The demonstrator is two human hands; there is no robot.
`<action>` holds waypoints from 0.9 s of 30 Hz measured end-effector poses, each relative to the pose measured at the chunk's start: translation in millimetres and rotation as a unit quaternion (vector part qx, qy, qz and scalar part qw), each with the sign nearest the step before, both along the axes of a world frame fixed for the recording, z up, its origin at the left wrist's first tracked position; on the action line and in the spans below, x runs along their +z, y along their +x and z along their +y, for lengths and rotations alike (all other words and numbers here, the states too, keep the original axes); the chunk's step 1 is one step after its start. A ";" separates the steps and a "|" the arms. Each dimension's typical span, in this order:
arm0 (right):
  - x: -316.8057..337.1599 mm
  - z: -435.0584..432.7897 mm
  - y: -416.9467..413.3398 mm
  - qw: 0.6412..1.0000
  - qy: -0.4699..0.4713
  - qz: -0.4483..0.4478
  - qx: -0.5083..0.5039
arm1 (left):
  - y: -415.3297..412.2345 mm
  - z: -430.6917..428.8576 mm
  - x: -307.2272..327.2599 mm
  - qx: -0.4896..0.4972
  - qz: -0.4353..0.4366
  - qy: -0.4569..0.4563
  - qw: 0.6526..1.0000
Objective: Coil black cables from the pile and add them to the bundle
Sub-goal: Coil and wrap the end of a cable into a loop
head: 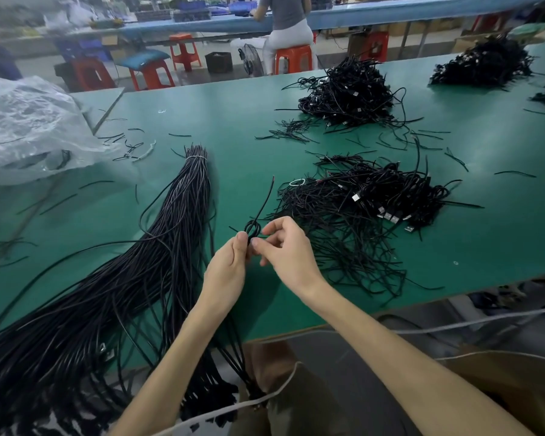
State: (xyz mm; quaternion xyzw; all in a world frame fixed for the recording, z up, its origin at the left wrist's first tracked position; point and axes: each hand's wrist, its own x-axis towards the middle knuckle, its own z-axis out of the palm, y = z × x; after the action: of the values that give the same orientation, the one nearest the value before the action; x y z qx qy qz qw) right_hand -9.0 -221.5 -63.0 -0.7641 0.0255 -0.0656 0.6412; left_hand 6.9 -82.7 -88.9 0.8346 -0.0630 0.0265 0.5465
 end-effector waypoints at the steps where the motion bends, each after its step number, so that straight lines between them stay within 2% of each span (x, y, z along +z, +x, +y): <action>1: -0.5 0.4 0.5 1.000 0.007 0.001 -0.001 | 0.5 0.1 0.0 0.001 0.003 -0.006 1.000; 7: -4.0 -7.1 0.3 0.999 0.023 0.006 0.033 | 1.3 0.5 0.4 0.005 0.010 -0.049 0.999; 11: -6.6 -13.2 0.0 0.986 0.113 0.071 0.105 | -1.4 2.9 2.5 -0.006 0.029 -0.085 0.996; 14: -8.2 -12.4 0.8 0.977 0.137 0.083 0.139 | -2.1 2.3 4.1 -0.016 0.040 -0.119 0.992; 21: 0.1 -11.2 3.2 0.967 0.098 0.064 0.226 | -1.5 2.6 7.5 -0.003 0.059 -0.137 0.989; 27: -1.4 -11.8 3.1 0.976 0.004 0.017 0.218 | -0.4 3.7 3.4 -0.004 0.056 -0.129 0.990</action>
State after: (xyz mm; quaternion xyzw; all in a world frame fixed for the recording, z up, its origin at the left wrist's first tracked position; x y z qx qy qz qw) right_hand -5.8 -233.3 -64.4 -0.7498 -0.1305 0.0889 0.6425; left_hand 6.5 -79.0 -85.4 0.7571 -0.0319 -0.0141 0.6524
